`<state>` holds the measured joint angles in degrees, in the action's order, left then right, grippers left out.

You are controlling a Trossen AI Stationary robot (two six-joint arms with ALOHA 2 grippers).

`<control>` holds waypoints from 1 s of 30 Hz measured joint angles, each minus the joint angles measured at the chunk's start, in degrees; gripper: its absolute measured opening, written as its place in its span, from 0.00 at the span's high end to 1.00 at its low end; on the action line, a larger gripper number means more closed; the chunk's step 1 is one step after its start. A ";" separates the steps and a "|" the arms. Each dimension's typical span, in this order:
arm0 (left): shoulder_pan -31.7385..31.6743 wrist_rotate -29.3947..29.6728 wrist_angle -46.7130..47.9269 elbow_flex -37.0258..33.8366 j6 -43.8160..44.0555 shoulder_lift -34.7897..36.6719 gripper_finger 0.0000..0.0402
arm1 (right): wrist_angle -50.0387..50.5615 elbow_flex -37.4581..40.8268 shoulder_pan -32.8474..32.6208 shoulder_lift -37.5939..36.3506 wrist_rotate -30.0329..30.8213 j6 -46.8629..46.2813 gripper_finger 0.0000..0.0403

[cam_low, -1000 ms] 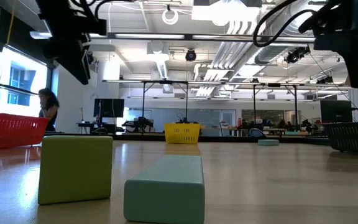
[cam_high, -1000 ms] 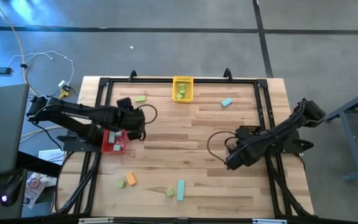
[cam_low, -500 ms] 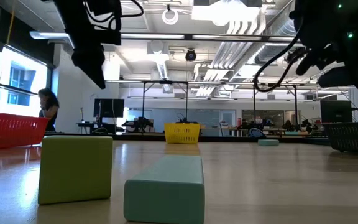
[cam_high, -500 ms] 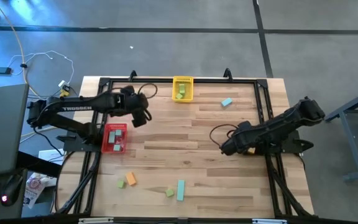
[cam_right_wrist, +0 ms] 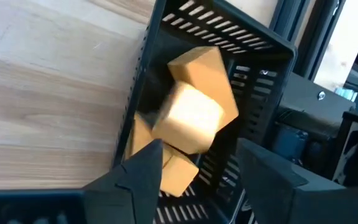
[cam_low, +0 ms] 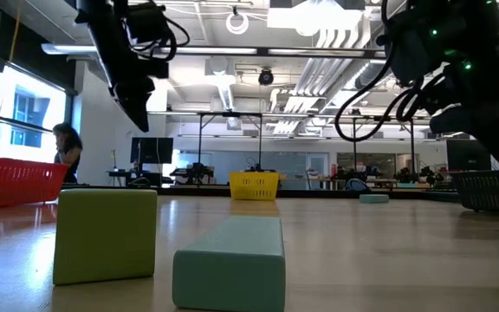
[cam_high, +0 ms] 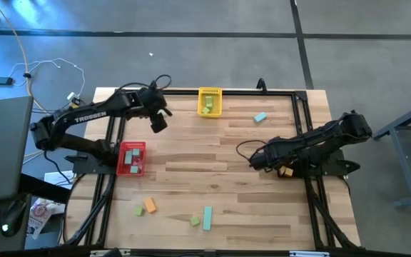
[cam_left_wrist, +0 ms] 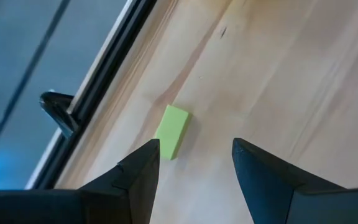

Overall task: Sort & place blocks by color
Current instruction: Put the orange block into the black bin, then put the green block into the yellow bin

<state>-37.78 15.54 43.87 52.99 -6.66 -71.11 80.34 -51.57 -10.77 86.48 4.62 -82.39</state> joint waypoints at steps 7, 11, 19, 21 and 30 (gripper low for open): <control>-6.51 -5.36 -2.15 -0.02 1.41 -5.94 0.54 | 0.28 -0.38 0.29 0.00 0.09 1.45 0.51; -8.79 -7.11 -2.09 -0.02 1.51 -9.88 0.54 | 1.93 -3.12 0.27 0.00 1.44 1.45 0.50; -11.14 -10.72 -1.35 4.07 -2.20 -15.18 0.54 | 3.86 -10.41 0.25 0.00 8.92 2.89 0.50; -11.24 -10.84 -0.75 6.24 -4.62 -16.22 0.54 | 3.81 -11.58 0.25 0.00 10.67 2.98 0.50; -11.41 -10.69 5.44 12.00 -20.06 -19.50 0.54 | 3.62 -12.52 0.25 0.00 11.76 2.98 0.50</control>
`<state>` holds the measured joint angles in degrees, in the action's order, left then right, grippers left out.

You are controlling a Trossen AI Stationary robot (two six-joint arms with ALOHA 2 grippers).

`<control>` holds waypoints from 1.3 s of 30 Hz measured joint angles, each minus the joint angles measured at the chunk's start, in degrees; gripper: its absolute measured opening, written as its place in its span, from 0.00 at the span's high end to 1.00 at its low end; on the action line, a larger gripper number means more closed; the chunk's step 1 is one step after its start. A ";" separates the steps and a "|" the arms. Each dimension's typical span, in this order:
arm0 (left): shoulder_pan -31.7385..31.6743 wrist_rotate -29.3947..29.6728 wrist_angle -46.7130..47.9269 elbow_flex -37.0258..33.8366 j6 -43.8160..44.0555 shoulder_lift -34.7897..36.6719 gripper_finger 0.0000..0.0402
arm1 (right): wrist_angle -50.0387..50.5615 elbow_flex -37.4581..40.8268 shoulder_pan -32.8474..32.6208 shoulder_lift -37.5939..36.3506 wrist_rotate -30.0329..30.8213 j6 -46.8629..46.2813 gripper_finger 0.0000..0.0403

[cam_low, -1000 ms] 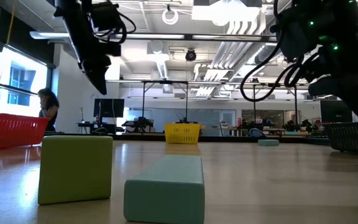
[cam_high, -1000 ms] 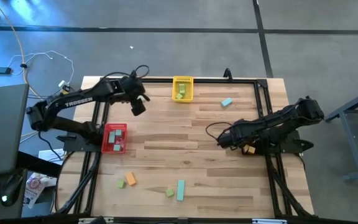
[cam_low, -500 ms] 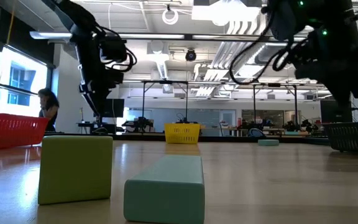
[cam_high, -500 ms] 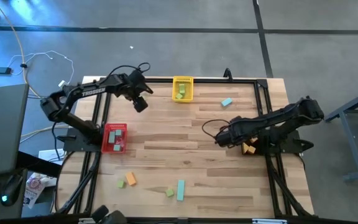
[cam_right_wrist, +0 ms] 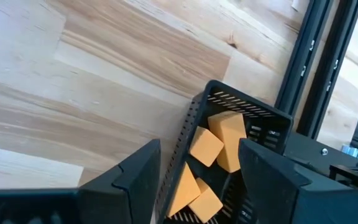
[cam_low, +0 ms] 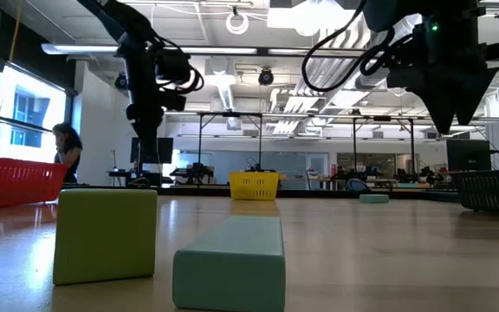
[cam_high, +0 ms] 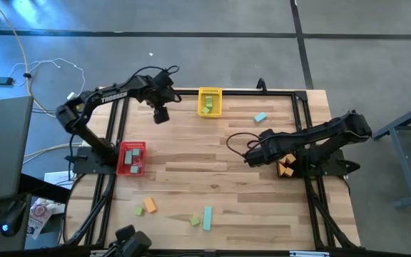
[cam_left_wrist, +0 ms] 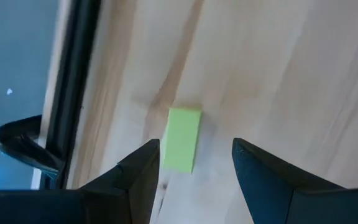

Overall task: Sort & place blocks by color
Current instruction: Put the green block into the yellow bin

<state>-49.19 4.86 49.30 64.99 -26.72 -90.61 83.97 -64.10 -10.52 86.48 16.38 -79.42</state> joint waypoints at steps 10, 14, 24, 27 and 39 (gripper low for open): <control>-2.22 0.27 2.52 0.00 -8.47 -5.71 0.54 | -1.27 0.00 -0.02 0.00 0.00 0.00 0.50; -2.84 0.54 1.67 0.00 -9.05 -8.50 0.54 | -1.52 0.00 -0.02 0.00 0.16 0.00 0.50; -2.93 5.26 -0.31 0.00 -7.98 -13.76 0.54 | -2.52 0.02 -0.02 0.00 0.17 0.01 0.50; -2.93 6.10 -1.24 0.00 -7.95 -14.81 0.54 | -3.05 0.02 -0.02 0.00 0.16 0.02 0.50; -4.17 5.20 -2.00 0.20 -7.98 -17.70 0.54 | -3.72 0.02 -0.02 0.00 -0.06 0.02 0.50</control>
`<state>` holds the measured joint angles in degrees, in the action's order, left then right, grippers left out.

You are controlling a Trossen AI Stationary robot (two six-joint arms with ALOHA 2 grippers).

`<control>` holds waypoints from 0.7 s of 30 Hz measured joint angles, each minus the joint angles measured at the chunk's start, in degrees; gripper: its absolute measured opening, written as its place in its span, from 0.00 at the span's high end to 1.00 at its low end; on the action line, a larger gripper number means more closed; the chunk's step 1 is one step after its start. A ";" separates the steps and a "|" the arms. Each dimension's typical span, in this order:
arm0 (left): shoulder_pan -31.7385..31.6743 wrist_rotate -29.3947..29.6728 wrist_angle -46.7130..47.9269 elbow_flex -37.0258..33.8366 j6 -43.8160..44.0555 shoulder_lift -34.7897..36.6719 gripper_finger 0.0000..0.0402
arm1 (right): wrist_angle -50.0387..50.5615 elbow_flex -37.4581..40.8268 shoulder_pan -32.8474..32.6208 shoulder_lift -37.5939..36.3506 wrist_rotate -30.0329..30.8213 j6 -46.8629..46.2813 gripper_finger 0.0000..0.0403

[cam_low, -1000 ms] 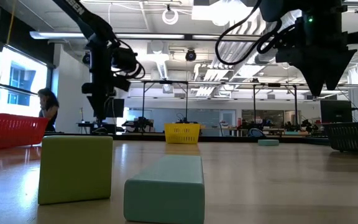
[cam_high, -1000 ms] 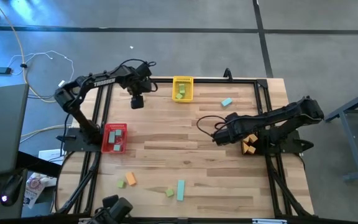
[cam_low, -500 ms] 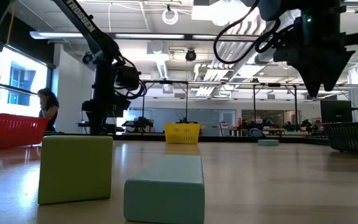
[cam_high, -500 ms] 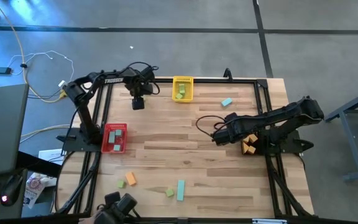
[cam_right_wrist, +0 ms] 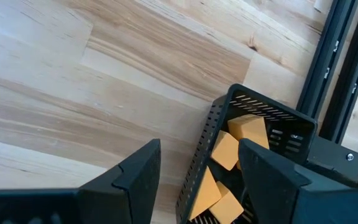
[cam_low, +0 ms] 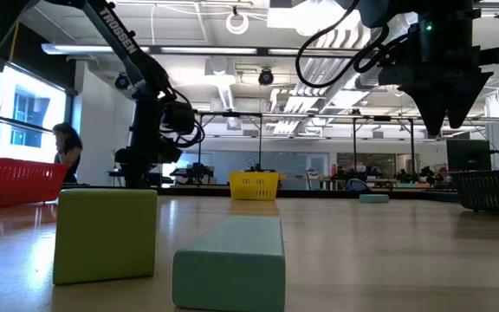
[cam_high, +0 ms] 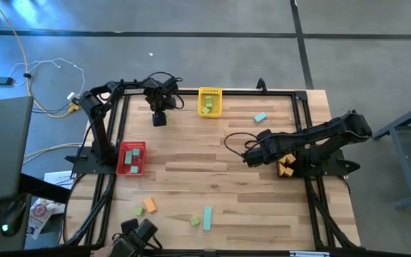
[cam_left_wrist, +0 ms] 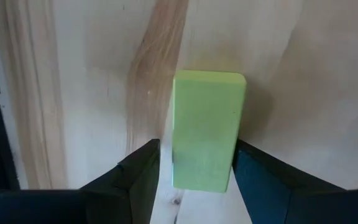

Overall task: Sort & place blocks by color
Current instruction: Put the green block into the yellow bin

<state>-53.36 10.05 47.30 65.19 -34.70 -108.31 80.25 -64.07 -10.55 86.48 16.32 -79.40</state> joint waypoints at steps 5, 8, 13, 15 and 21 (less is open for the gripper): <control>-1.28 -4.92 0.21 -0.04 -0.04 -0.07 0.64 | -1.24 0.02 -0.11 0.00 -0.22 0.00 0.50; -1.61 -6.20 0.18 -0.04 -0.09 -0.07 0.74 | -2.85 0.02 -0.21 0.00 -0.21 0.93 0.50; -1.61 -6.90 0.09 -0.08 -0.15 -0.13 0.76 | -6.70 0.02 -0.79 0.00 -0.18 2.66 0.50; -1.60 -7.05 0.05 -0.11 -0.15 -0.10 0.76 | -7.76 0.02 -1.17 0.00 -0.11 2.97 0.50; -1.41 -12.89 -1.41 -0.11 0.48 1.67 0.76 | -8.98 0.02 -2.03 0.00 0.21 2.96 0.50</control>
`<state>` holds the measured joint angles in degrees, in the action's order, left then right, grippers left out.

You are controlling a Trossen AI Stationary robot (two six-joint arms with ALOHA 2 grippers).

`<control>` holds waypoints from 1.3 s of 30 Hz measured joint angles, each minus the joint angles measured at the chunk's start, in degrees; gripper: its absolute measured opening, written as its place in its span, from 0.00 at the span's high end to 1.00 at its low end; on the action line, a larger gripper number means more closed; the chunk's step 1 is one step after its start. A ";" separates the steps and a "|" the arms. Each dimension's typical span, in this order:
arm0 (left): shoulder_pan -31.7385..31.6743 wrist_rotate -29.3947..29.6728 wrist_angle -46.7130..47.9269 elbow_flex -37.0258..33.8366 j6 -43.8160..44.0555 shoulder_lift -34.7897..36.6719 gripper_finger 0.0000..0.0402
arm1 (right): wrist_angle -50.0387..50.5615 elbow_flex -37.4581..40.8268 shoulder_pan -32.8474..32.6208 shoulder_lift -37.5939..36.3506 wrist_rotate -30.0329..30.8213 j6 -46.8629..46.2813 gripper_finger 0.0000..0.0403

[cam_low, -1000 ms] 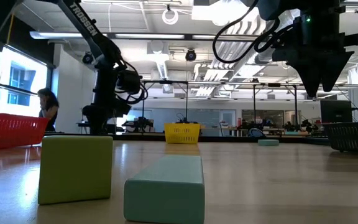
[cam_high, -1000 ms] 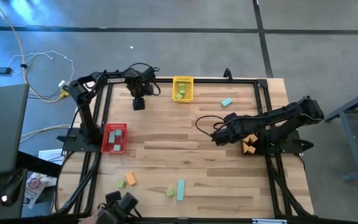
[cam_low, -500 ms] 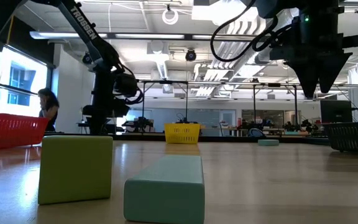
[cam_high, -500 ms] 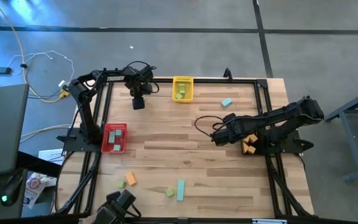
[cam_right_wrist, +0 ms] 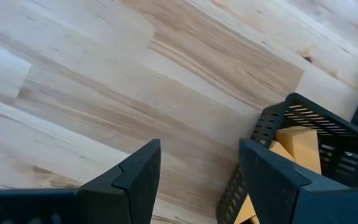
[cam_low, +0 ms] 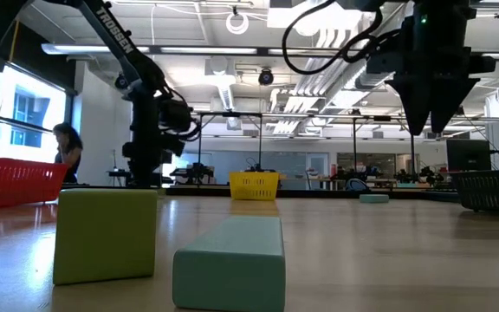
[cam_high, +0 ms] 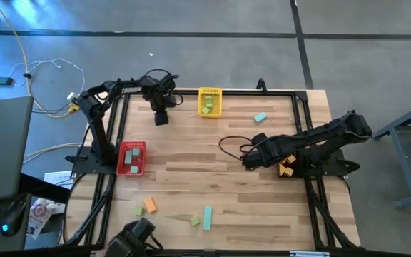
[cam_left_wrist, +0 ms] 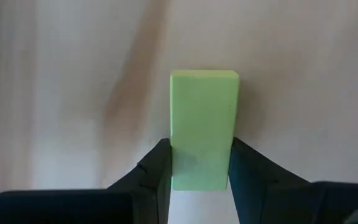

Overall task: Sort & place blocks by color
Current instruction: Put the green block into the yellow bin

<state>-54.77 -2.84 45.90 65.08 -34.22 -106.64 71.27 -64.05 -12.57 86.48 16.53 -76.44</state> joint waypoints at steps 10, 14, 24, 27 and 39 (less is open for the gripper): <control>1.99 -13.26 -4.36 2.78 4.54 3.31 0.76 | -1.53 0.00 0.01 0.00 1.54 0.01 0.50; 3.60 -13.48 -7.90 2.86 6.71 3.31 0.76 | -1.73 0.00 0.01 0.00 1.54 0.01 0.50; 7.76 -15.35 -17.10 2.88 13.13 3.36 0.74 | -1.78 0.01 0.01 0.00 1.54 0.01 0.50; 9.13 -15.32 -20.96 2.88 15.76 3.36 0.75 | -2.05 0.02 0.01 0.00 2.06 0.00 0.50; 12.57 -12.57 -41.17 2.90 29.61 3.47 0.73 | -3.18 0.02 0.01 0.00 2.77 0.00 0.50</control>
<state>-42.20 -15.41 4.72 67.99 -4.61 -103.18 68.08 -64.03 -12.56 86.48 19.30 -76.44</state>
